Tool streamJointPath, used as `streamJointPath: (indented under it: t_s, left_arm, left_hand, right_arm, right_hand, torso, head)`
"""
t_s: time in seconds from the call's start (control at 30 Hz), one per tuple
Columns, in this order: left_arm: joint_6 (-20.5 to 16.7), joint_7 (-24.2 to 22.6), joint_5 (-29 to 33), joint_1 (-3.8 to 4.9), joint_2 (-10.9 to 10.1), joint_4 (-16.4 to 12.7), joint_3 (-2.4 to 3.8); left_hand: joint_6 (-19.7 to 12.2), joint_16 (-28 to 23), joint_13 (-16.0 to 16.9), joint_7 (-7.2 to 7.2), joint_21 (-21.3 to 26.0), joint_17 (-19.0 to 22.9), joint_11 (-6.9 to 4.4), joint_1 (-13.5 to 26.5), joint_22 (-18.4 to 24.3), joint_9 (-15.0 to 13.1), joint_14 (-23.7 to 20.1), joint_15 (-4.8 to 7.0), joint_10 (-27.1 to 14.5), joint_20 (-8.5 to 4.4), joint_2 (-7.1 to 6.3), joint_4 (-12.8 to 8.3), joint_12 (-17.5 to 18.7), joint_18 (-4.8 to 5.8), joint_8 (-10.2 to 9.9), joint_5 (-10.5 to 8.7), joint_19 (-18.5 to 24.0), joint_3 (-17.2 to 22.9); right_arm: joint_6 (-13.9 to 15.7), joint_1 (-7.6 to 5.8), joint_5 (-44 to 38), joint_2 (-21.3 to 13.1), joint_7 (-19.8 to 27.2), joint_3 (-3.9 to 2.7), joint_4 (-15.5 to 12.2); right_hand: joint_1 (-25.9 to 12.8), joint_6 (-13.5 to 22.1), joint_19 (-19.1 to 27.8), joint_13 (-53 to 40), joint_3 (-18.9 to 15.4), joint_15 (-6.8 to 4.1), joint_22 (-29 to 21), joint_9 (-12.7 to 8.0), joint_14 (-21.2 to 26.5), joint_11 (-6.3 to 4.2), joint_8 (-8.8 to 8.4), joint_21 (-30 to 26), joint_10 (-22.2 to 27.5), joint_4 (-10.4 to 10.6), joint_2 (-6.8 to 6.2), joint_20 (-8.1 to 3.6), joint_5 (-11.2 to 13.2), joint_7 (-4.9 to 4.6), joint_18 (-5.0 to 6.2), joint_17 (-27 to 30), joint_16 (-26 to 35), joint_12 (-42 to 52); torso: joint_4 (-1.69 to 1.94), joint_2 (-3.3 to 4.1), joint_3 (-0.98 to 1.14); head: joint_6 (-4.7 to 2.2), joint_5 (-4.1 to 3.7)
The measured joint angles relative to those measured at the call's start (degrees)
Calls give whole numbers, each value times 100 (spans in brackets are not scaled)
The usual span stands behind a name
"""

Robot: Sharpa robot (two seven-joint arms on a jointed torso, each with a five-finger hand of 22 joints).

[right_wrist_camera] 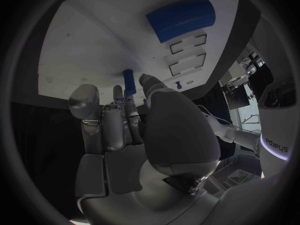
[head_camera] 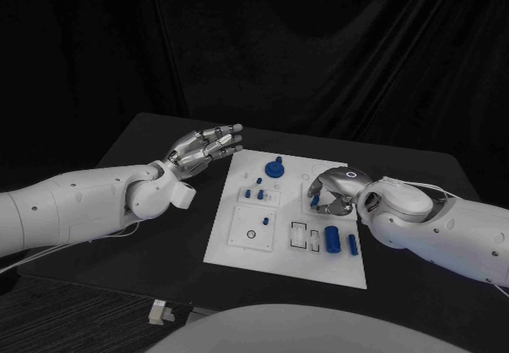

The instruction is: Assemble the parts on the task board

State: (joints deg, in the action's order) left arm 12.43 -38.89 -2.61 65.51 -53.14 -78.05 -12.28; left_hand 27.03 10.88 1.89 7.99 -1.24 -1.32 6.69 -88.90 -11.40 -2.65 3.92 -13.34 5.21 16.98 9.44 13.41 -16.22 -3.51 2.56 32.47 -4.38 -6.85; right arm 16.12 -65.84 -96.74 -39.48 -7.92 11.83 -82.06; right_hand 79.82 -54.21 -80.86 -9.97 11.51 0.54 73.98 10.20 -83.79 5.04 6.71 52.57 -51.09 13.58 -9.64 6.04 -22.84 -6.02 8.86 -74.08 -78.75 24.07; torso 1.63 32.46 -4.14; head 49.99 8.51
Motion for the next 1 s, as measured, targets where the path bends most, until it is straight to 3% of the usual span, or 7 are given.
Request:
streamJointPath:
  t_s: [0.1, 0.17, 0.27, 0.37, 0.67, 0.73, 1.0]
  left_arm:
    - [4, 0, 0, -11, 1, 5, 0]
    - [7, 0, 0, -17, 1, 10, 0]
    - [13, 0, 0, -29, 1, 12, 0]
    - [18, 0, 0, -34, 5, 14, 0]
    - [31, 0, 0, -40, 3, 22, 0]
    - [32, 0, 0, -41, 2, 25, 0]
    - [35, 0, 0, -44, 3, 37, 0]
  left_hand:
    - [0, 0, 0, 0, 0, 0, 0, 0, 0, 0, 0, 0, 0, 0, 0, 0, -4, 0, 0, 0, 0, 0]
    - [0, 0, 0, 0, 0, 0, 0, 0, 1, 0, 0, 0, 0, 0, 0, 0, -64, 0, 0, 0, 0, 0]
    - [0, 0, 0, 0, 0, 0, 1, 0, 1, 0, 0, 0, 0, 0, 0, 0, -64, 0, 0, 0, 0, 0]
    - [0, 0, 0, 1, 0, 0, 1, 0, 1, 0, 0, 0, -1, 0, 0, 0, -64, 0, 0, 0, 0, 0]
    - [61, 71, 0, 60, 0, 0, 41, -1, 1, 0, 40, -40, -39, 0, 0, -1, -64, 0, 0, 0, 0, 0]
    - [62, 109, 0, 61, 0, 0, 41, -20, 1, 0, 40, -40, -39, 0, 20, -139, -64, 0, 0, 0, 0, 141]
    - [104, 110, 0, 101, 0, -1, 42, -31, 1, -1, 41, -41, -39, 0, 30, -140, -64, 0, 1, 0, 0, 142]
  right_arm:
    - [0, 21, 38, 13, 59, 0, 28]
    - [1, 34, 63, 23, 96, 0, 46]
    - [1, 49, 92, 34, 145, 0, 62]
    - [1, 60, 114, 44, 185, 0, 77]
    - [14, 67, 151, 54, 273, -3, 100]
    - [22, 67, 154, 53, 286, -3, 99]
    - [122, 70, 165, -1, 333, -1, 57]
  right_hand:
    - [142, -100, 0, 3, 212, 0, 0, 4, 0, 1, 2, 0, -65, -208, 21, -1, -554, -42, 0, 0, 0, 0]
    - [210, -226, 0, 5, 234, -1, 0, 11, 0, -31, 74, 0, -234, -229, -47, -1, -667, -22, 0, 0, 0, -1]
    - [209, -263, 0, 8, 438, -2, 0, 20, 0, -29, 89, 1, -240, -311, -46, -2, -664, -44, 0, 0, 0, -2]
    - [348, -325, -1, 12, 589, -100, 0, 75, 20, -37, 140, 2, -344, -458, -5, -3, -568, -106, -1, 0, 0, -5]
    - [470, -497, 29, 95, 881, -102, 0, 222, 18, -51, 268, 96, -484, -753, 37, -93, -255, -155, -1, 0, -1, -6]
    - [471, -529, 30, 96, 934, -103, 0, 265, 18, -44, 321, 96, -491, -807, 38, -94, -123, -126, -1, 0, 0, -6]
    - [508, -735, 79, 173, 840, -215, 0, 374, 28, -106, 440, 116, -576, -996, 75, -145, -12, -25, -2, 0, 0, -15]
  torso:
    - [0, 0, 0]
    - [0, 1, 0]
    - [-1, 1, 0]
    - [-3, 2, -1]
    - [-3, 3, -1]
    - [-3, 3, -1]
    - [-2, 2, -1]
  head:
    - [0, 0]
    - [0, 0]
    - [0, 4]
    - [0, 8]
    - [0, 26]
    - [0, 31]
    - [0, 58]
